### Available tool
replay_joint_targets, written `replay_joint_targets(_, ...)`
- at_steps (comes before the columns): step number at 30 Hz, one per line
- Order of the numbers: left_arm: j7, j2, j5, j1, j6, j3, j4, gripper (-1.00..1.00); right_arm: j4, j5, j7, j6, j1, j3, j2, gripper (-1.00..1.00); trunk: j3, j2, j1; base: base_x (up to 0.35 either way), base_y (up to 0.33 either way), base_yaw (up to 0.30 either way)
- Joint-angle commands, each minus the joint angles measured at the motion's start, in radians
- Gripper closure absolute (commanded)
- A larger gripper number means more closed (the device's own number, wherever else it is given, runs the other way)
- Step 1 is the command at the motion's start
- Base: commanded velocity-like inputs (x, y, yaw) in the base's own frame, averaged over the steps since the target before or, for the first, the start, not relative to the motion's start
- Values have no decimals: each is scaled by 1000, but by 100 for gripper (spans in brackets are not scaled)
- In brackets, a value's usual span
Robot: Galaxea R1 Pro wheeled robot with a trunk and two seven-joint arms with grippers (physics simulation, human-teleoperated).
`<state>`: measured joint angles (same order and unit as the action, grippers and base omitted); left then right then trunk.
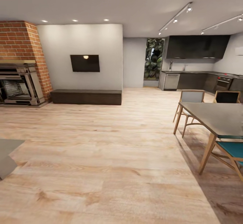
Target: Pick up the poster from the kitchen countertop and hang it on one of the wall nails in the kitchen.
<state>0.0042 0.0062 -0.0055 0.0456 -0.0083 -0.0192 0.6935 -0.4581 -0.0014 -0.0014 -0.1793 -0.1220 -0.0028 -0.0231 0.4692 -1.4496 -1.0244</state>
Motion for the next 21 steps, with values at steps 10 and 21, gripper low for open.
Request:
replay_joint_targets(10, 0, 0, -1, 0, -1, -1, 1, -100, 1, 0, 0, -4, -1, 0, 0, -100, 1, 0, -1, 333, 0, -272)
replay_joint_targets(21, 0, 1, -1, 0, -18, -2, 0, -100, 1, 4, 0, -5, -1, -1, 0, -100, 1, 0, -1, 333, 0, -195)
